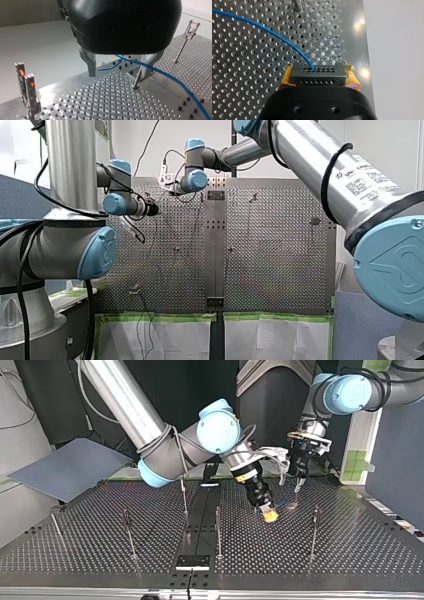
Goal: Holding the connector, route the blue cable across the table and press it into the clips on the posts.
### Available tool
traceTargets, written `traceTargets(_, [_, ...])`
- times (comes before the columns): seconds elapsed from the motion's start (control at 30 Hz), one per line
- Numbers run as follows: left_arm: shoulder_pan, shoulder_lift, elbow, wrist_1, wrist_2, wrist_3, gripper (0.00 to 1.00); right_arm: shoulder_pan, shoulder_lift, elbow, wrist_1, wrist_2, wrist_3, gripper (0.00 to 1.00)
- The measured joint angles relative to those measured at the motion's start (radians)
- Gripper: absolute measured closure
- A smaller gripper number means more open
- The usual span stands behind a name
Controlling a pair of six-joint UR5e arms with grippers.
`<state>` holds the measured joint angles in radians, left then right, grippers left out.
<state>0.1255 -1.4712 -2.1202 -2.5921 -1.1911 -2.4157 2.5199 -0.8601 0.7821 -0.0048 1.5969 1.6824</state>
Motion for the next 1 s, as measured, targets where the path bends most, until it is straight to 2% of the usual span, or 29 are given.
traceTargets(0.2, [0.01, -0.015, 0.0, 0.008, -0.009, 0.0, 0.16, 0.007, -0.001, 0.0, 0.0, -0.013, 0.002, 1.0])
traceTargets(0.23, [0.013, -0.016, 0.0, 0.009, -0.012, 0.001, 0.23, 0.008, -0.001, 0.0, 0.001, -0.014, 0.002, 1.0])
traceTargets(0.27, [0.015, -0.017, 0.0, 0.009, -0.016, 0.002, 0.34, 0.009, -0.001, 0.0, 0.001, -0.014, 0.002, 1.0])
traceTargets(0.3, [0.018, -0.018, 0.0, 0.01, -0.022, 0.004, 0.34, 0.009, -0.001, 0.0, 0.001, -0.015, 0.002, 1.0])
traceTargets(0.33, [0.021, -0.018, 0.0, 0.011, -0.026, 0.005, 0.44, 0.01, -0.001, 0.0, 0.001, -0.015, 0.002, 1.0])
traceTargets(0.37, [0.023, -0.018, 0.0, 0.012, -0.031, 0.007, 0.64, 0.01, -0.001, 0.0, 0.001, -0.015, 0.002, 1.0])
traceTargets(0.4, [0.027, -0.018, 0.0, 0.013, -0.039, 0.01, 0.64, 0.01, -0.001, 0.0, 0.001, -0.015, 0.002, 1.0])
traceTargets(0.43, [0.03, -0.018, 0.0, 0.013, -0.046, 0.013, 0.79, 0.011, -0.001, 0.0, 0.0, -0.015, 0.002, 1.0])
traceTargets(0.47, [0.032, -0.017, 0.0, 0.014, -0.053, 0.016, 1.0, 0.011, -0.001, 0.0, 0.0, -0.015, 0.002, 1.0])
traceTargets(0.67, [0.044, -0.012, 0.001, 0.014, -0.072, 0.03, 1.0, 0.013, -0.001, 0.0, -0.001, -0.015, 0.002, 1.0])
traceTargets(0.87, [0.067, 0.026, 0.001, 0.001, -0.099, 0.035, 1.0, 0.012, -0.001, -0.002, -0.003, -0.015, 0.005, 1.0])
traceTargets(1.0, [0.096, 0.059, 0.006, -0.019, -0.12, 0.044, 1.0, 0.009, -0.002, -0.013, -0.003, -0.016, 0.014, 1.0])
